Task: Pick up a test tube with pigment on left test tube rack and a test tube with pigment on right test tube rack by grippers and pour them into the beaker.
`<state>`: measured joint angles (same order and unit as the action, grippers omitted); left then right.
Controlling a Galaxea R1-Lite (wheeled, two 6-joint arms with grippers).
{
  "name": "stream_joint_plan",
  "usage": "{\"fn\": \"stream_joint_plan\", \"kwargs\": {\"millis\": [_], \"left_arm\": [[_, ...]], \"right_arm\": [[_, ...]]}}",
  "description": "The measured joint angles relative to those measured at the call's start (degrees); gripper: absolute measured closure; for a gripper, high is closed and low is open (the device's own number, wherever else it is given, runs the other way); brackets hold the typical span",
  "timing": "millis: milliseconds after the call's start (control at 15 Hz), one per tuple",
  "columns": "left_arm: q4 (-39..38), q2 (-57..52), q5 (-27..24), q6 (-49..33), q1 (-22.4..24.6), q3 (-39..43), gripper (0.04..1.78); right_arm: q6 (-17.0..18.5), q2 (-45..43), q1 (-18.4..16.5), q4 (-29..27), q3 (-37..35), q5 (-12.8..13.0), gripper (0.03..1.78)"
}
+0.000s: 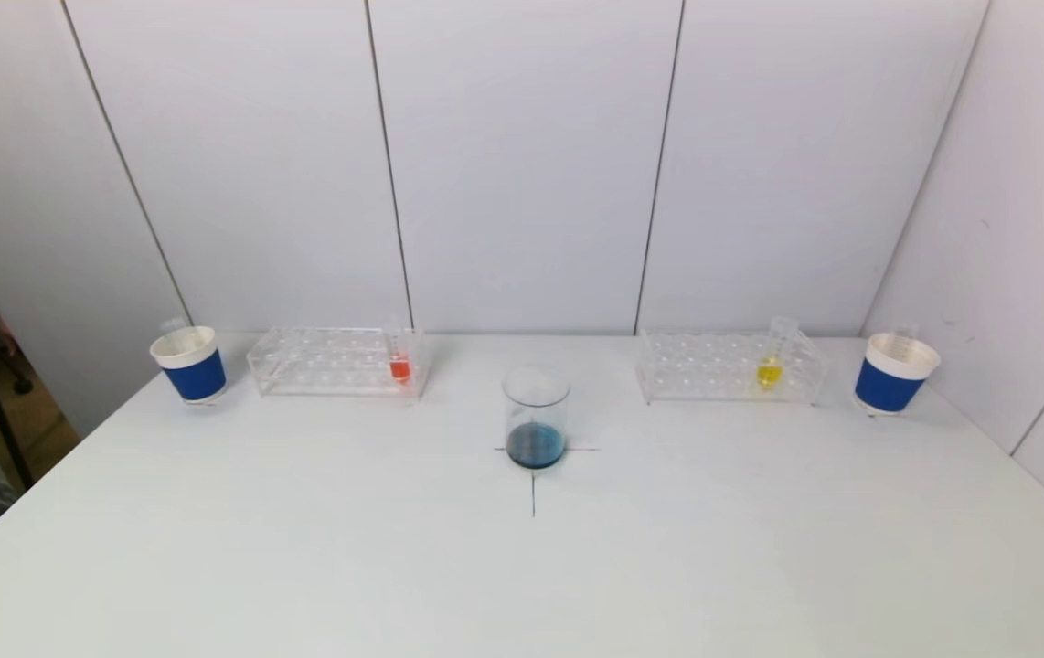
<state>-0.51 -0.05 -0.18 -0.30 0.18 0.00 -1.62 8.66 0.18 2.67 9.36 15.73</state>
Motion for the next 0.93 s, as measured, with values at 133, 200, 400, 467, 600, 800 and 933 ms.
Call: {"fn": "stream_joint_plan", "kwargs": {"millis": [133,200,400,467,600,800,933], "left_arm": [[0.00,0.00,0.02,-0.02,0.00,0.00,0.06],[0.00,0.00,-0.02,-0.02,0.02,0.00,0.06],[0.00,0.00,0.02,0.00,0.00,0.00,0.06],[0.00,0.00,0.02,-0.02,0.00,0.00,0.06],[0.00,0.00,0.00,-0.05,0.02,0.00,0.06],[0.00,0.00,0.00,-0.02,0.02,0.00,0.06],[0.00,0.00,0.02,0.00,0.02,0.00,0.06]], "right_arm": [[0.00,-4.75,-0.18,-5.39,-1.35,-5.23,0.04],[0.02,-6.31,-0.18,-6.08,-2.23,-6.41,0.04],[0.20,-8.22,-0.26,-6.05,-4.19,-8.56,0.04],[0.02,-8.45,-0.26,-5.86,-4.46,-9.06,0.04],[-1.35,-8.66,-0.28,-5.78,-4.79,-9.23,0.04],[-2.32,-8.77,-0.28,-2.43,-5.92,-9.29,0.04],[-3.39,-8.77,-0.28,2.50,-7.68,-9.40,0.04]]}}
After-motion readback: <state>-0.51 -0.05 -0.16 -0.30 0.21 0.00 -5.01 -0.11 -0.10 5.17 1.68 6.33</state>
